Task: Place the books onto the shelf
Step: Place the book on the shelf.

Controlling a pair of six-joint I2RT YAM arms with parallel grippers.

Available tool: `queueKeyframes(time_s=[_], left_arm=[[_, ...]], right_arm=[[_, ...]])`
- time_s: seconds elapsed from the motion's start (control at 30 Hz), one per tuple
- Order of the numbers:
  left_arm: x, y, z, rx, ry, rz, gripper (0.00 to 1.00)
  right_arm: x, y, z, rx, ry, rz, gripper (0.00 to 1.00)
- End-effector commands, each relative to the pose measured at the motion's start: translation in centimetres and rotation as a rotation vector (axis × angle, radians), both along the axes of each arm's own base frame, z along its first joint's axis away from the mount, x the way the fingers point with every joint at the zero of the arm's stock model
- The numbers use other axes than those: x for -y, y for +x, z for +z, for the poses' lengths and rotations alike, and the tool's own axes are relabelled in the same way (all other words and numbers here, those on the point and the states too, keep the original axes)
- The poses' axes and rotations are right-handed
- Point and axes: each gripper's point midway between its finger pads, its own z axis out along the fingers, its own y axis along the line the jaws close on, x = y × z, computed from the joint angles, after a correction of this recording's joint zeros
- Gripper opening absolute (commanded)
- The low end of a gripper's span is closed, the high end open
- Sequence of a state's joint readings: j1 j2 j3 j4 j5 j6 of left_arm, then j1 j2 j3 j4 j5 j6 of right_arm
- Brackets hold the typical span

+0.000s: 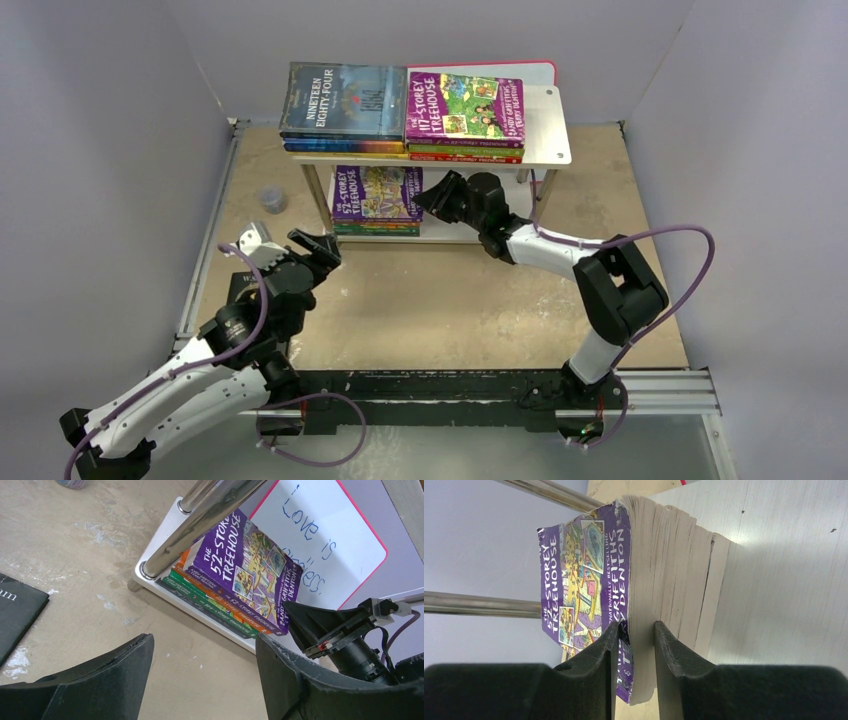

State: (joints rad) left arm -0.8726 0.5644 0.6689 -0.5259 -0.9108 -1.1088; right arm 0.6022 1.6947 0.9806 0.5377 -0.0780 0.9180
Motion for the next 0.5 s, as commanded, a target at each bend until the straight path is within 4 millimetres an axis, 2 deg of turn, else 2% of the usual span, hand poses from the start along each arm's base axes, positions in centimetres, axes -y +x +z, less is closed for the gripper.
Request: queueKeyframes(time_s=[0.0,0.27,0.37,0.47], left_arm=[[0.2,0.2,-0.1,0.001,-0.012,0.001,0.73],[-0.1,0.1,-0.6,-0.022,0.024,0.014,0.73],[0.0,0.2,-0.9,-0.038,0.033,0.014,0.73],[1.7,0.5,-2.4,-0.086,0.06,-0.045,0.62]], right_arm=[[0.2,0.1,0.0,-0.017,0.015,-0.053,0.19],[-0.3,-0.9,1.2,-0.017,0.043,-0.042,0.22],[-0.2,-1.2,1.4,-0.02,0.04,-0.045,0.33],[0.8,-1.5,2.0,-0.005,0.019,-0.071,0.42]])
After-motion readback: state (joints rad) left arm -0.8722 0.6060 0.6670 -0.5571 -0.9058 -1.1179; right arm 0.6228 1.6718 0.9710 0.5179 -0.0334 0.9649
